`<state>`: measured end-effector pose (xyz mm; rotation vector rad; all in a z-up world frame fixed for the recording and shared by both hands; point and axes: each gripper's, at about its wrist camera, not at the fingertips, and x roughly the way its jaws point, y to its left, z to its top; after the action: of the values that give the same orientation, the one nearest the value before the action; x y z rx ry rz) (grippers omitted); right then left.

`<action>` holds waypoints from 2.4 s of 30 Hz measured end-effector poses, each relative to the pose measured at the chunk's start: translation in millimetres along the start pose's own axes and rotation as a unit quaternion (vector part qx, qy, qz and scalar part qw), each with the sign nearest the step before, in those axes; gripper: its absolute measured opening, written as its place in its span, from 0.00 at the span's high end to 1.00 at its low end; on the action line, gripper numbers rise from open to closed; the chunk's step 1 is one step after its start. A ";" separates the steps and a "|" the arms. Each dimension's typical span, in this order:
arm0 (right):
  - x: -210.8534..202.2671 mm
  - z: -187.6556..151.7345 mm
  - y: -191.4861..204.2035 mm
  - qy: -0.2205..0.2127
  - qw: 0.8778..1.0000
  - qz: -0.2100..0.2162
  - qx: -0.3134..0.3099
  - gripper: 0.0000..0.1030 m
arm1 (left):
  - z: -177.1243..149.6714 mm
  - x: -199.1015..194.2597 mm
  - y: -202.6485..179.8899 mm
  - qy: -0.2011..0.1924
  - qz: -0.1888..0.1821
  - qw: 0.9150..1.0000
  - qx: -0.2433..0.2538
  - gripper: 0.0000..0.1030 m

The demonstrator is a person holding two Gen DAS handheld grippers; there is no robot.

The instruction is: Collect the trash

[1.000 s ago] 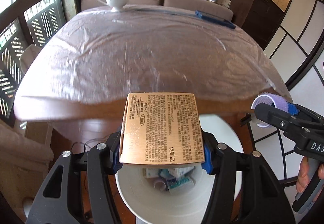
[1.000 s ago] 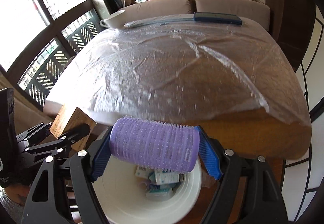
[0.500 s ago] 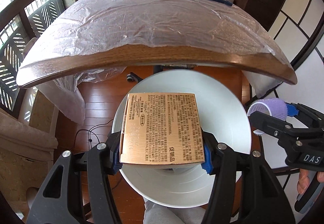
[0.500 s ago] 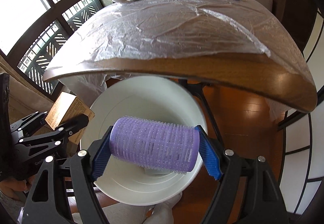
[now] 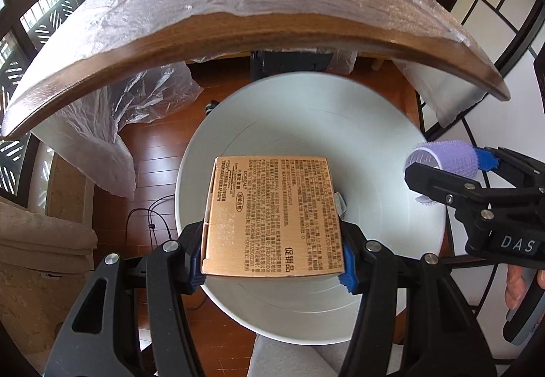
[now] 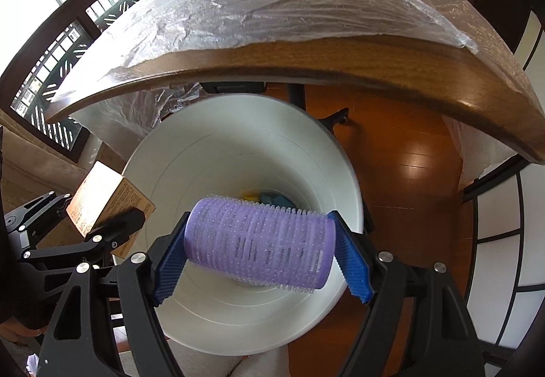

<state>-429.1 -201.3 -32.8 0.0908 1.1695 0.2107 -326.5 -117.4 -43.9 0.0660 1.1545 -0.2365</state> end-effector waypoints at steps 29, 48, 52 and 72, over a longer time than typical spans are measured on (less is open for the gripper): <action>-3.8 5.3 -18.3 -0.008 0.999 -0.006 0.033 0.14 | 13.5 4.1 15.8 0.003 -0.007 1.000 0.009 0.24; -66.1 184.4 -65.2 -0.177 0.980 -0.083 0.030 0.08 | 180.7 -53.5 100.0 -0.164 0.058 0.983 -0.058 0.16; -43.7 227.1 -85.1 -0.174 0.977 -0.115 0.046 0.08 | 225.2 -25.1 127.1 -0.154 0.056 0.985 -0.062 0.16; 32.7 303.5 -212.9 -0.118 0.975 -0.171 0.080 0.08 | 307.1 62.9 167.3 -0.106 0.084 0.988 -0.077 0.14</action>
<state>-112.7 -390.6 17.6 0.0535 0.9447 -0.1948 9.9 -17.3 11.6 0.0019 0.9469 -0.0029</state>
